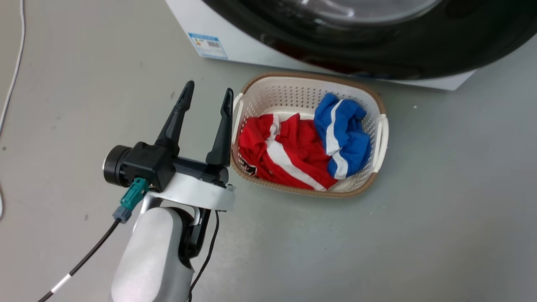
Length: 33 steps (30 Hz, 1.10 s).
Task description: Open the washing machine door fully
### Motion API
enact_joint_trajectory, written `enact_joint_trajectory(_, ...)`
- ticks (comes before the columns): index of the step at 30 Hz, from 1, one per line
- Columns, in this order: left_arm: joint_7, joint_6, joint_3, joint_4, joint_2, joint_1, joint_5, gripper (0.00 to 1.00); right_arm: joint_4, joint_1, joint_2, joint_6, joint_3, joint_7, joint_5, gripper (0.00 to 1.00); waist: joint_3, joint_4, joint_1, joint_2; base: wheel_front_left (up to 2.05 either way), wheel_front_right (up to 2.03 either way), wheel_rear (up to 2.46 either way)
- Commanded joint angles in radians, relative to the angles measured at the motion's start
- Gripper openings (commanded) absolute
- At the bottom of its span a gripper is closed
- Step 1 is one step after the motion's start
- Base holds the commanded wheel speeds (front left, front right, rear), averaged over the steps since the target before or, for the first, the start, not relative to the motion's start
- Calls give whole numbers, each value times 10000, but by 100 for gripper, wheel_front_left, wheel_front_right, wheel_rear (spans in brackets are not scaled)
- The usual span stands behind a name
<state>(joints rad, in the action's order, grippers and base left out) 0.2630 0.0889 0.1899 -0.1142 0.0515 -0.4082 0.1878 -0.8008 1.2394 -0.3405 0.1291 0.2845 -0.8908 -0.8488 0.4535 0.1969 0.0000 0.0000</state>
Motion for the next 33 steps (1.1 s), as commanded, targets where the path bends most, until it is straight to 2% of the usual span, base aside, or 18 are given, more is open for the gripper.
enact_joint_trajectory(1, 26, 52, -14, -35, -16, 128, -51, 100, -11, -374, 424, 28, -153, -298, -134, 0, -203, -147, 0, 0, 0, 0, 0)
enact_joint_trajectory(9, 26, 143, -65, -316, -15, 474, -13, 100, 710, -1642, 884, 27, -243, -1601, -405, 0, -1099, -524, 0, 0, 0, 0, 0)
enact_joint_trajectory(21, 26, 322, -142, -776, -15, 1349, -220, 100, 2718, -4134, 2183, 27, -773, -3430, -809, 0, -2590, -843, 0, 0, 0, 0, 0)
enact_joint_trajectory(27, 26, 374, -160, -932, -15, 1717, -289, 100, 3848, -5328, 2738, 27, -1287, -3846, -1258, 0, -3100, -873, 0, 0, 0, 0, 0)
enact_joint_trajectory(33, 26, 395, -43, -1019, -15, 1954, -247, 100, 4390, -6237, 2902, 27, -2020, -3842, -1793, 0, -3459, -794, 0, 0, 0, 0, 0)
